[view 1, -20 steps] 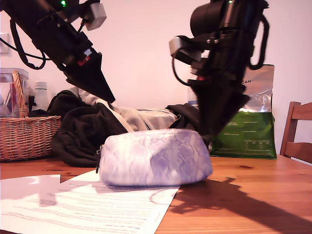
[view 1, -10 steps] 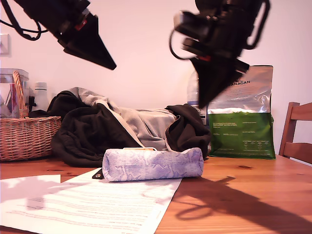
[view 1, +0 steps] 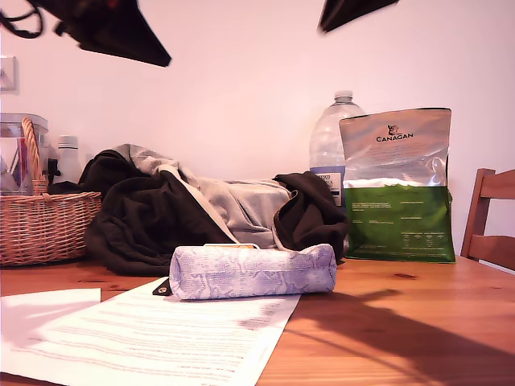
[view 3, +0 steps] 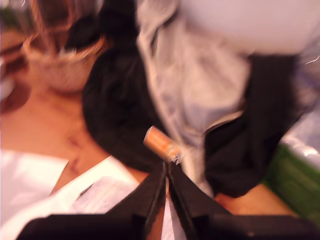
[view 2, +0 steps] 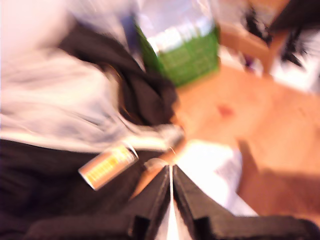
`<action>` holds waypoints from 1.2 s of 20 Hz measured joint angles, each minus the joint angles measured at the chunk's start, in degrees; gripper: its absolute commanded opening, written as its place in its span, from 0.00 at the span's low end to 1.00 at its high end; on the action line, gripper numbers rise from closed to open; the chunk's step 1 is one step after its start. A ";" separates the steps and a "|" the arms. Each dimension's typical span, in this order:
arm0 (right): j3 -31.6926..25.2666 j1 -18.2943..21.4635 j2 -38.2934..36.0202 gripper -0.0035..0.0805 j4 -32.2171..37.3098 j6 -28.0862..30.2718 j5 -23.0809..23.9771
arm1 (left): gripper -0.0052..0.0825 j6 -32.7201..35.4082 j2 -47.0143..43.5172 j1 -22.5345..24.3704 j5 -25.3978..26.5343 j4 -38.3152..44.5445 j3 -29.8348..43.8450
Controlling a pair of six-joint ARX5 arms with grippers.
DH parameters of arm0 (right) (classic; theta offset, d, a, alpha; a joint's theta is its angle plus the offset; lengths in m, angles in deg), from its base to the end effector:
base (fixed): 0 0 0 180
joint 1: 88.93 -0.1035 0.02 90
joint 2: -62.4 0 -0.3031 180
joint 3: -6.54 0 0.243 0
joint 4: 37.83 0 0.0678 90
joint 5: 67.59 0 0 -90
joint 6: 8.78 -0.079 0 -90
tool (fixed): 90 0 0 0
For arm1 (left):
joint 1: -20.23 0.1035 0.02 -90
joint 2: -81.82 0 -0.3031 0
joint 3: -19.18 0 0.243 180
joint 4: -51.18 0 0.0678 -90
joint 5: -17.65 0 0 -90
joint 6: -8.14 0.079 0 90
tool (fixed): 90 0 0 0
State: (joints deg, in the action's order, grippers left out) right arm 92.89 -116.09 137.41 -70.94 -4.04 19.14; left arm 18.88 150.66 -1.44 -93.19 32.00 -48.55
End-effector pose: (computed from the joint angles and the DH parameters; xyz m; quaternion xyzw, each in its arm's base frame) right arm 0.2792 0.1483 0.3897 -0.0782 0.1739 0.2651 0.9452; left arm 0.2558 -0.1319 0.3323 0.0871 0.1420 -0.3718 0.9133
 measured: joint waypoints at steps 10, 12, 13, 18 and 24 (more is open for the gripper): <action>-46.56 8.41 -33.51 0.03 22.18 -4.55 -1.95 | 0.04 -10.25 -20.98 4.44 1.90 10.93 27.39; -51.58 8.28 -41.70 0.03 20.11 -4.70 -2.16 | 0.04 -12.02 -26.53 4.28 1.86 10.56 29.77; -52.57 8.22 -44.87 0.03 17.57 -4.70 -2.16 | 0.04 -12.13 -29.46 4.20 1.90 9.38 30.38; -52.68 7.50 -59.74 0.03 7.30 -4.72 -2.14 | 0.04 -12.55 -38.21 4.20 2.32 3.82 30.53; -52.68 7.45 -61.26 0.03 -1.05 -4.72 -2.14 | 0.04 -12.55 -39.52 4.20 2.34 -3.80 30.53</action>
State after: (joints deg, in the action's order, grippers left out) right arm 40.22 -108.63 76.14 -71.99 -8.77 17.00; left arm 6.34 111.14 2.75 -90.85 28.19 -18.01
